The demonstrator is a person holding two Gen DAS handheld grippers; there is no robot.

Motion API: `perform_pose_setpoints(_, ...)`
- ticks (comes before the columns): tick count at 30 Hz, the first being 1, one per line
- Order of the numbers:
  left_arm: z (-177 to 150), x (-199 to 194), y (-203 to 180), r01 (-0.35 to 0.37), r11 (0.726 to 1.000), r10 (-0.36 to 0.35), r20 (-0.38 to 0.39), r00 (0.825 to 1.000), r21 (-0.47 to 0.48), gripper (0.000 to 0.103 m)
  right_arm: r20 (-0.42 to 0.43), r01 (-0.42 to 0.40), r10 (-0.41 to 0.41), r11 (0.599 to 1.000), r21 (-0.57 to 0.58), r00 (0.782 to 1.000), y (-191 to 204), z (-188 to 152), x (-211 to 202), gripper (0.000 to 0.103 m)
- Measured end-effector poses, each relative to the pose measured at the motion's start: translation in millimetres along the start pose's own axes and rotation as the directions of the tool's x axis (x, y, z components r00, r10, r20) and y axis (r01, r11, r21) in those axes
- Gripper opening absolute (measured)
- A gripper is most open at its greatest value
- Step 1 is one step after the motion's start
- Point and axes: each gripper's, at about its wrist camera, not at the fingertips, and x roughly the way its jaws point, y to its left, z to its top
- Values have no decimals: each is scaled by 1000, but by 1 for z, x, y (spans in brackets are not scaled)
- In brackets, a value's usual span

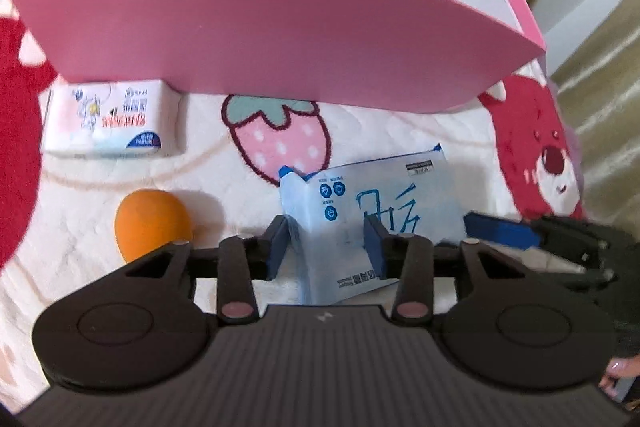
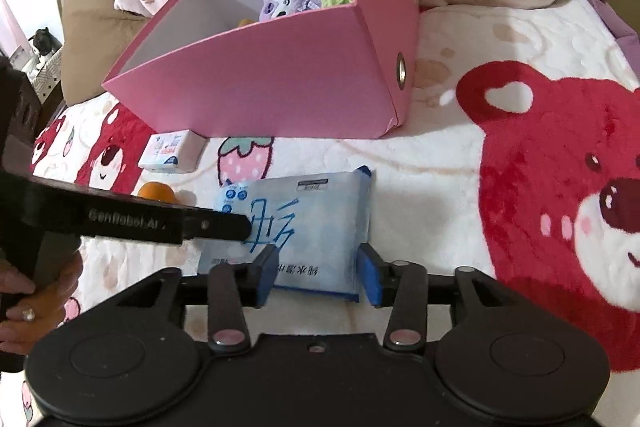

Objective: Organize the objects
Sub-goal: 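Close the left gripper on the wet-wipe pack's edge, then lift the wet-wipe pack with the left gripper into the pink box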

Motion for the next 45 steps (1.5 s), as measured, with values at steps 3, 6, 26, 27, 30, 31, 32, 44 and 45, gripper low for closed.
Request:
perform_pose_setpoints(3,-2,2,3,15,1000,-15,12,1000,-18,41,1,27,-27,999,-33,1000,3,-3,4,60)
perform_pose_setpoints(6,-8,0,-1,25,1000,-25,42,999,2,35,4,22,-22,999,-40,1000,4,-5,7,60)
perform_pose_setpoints(26,-37,-56,-4,59,995,-65,76,995,75,30,-33,64,-67,995,-79,997,62,-6,-31,60)
perform_pose_setpoints(27,-39,-62,-2,59,995,-65,80,995,79,30,-29,53,-55,996,-67,998,64,-6,-34,61)
perform_pose_setpoints(30,-44,-78,-1,48,993,-57,83,995,105,30,-25,25,-26,999,-46,999,72,-8,-43,61)
perform_pose_setpoints(31,-45,-82,-1,47,993,-56,82,995,107,30,-26,16,-17,999,-43,1000,75,-7,-46,62)
perform_pose_setpoints(32,-46,-86,0,49,993,-58,80,995,108,30,-23,8,-9,999,-34,1000,77,-7,-49,62)
perform_pose_setpoints(44,-35,-148,-12,56,985,-71,90,993,163,31,44,-16,17,1000,-23,999,108,6,-99,62)
perform_pose_setpoints(45,-32,-155,-14,55,984,-74,105,992,171,30,50,-14,16,999,-30,999,111,9,-103,62)
